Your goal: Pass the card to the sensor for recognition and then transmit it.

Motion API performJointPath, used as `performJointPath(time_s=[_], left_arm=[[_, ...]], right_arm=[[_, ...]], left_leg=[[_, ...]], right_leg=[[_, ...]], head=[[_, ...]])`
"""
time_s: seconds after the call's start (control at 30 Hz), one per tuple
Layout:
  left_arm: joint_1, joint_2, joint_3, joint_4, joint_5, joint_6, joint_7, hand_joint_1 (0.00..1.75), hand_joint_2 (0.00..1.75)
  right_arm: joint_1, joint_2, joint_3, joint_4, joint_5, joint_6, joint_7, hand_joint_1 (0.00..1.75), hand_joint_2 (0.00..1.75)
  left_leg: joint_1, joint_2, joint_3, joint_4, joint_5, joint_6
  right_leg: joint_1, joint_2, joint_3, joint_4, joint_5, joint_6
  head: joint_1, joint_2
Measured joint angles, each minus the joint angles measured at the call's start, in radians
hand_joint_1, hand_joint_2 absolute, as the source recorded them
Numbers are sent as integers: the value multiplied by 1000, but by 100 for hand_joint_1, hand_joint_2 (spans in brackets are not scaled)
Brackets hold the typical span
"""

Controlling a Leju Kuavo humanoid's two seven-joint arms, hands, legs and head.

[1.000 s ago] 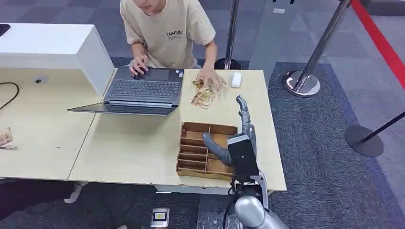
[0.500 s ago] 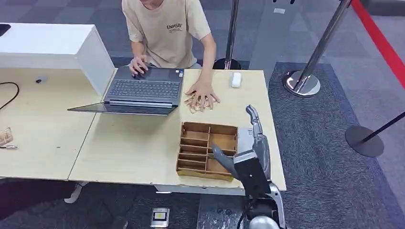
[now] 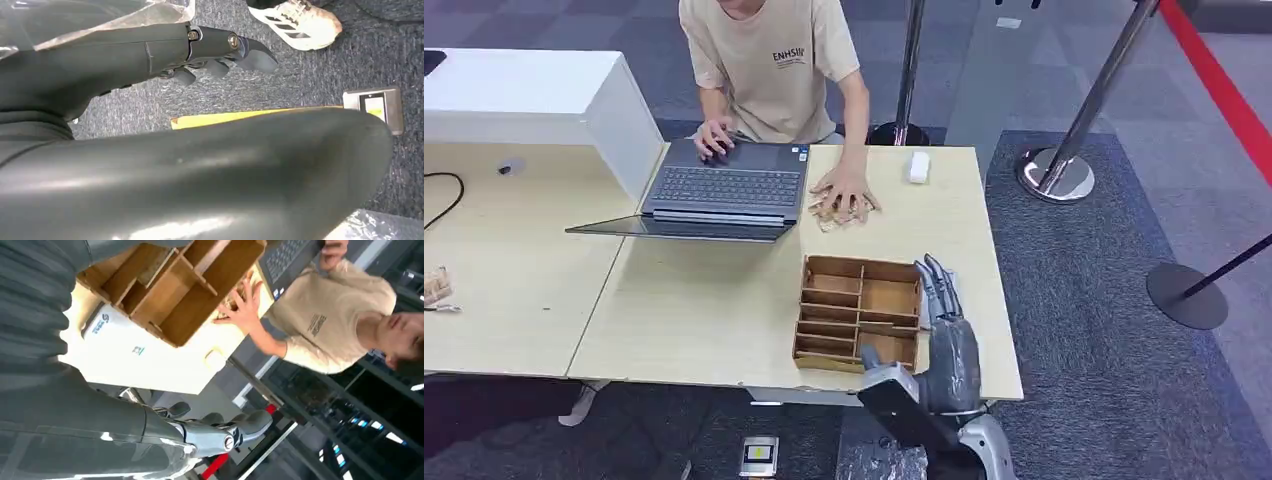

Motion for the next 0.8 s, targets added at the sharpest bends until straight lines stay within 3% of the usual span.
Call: performJointPath(time_s=[0.4,0.8], left_arm=[[0,-15,0,0,-15,-1,3,0,0],[0,-21,-1,0,-30,-7,13,0,0]], right_arm=[[-99,21,106,90,75,71,-21,0,175],[-149,42,138,168,117,125,-34,0,175]], left_leg=[[0,0,0,0,0,0],[0,0,0,0,0,0]], right_leg=[[0,0,0,0,0,0],[0,0,0,0,0,0]], head=[[0,0],[0,0]])
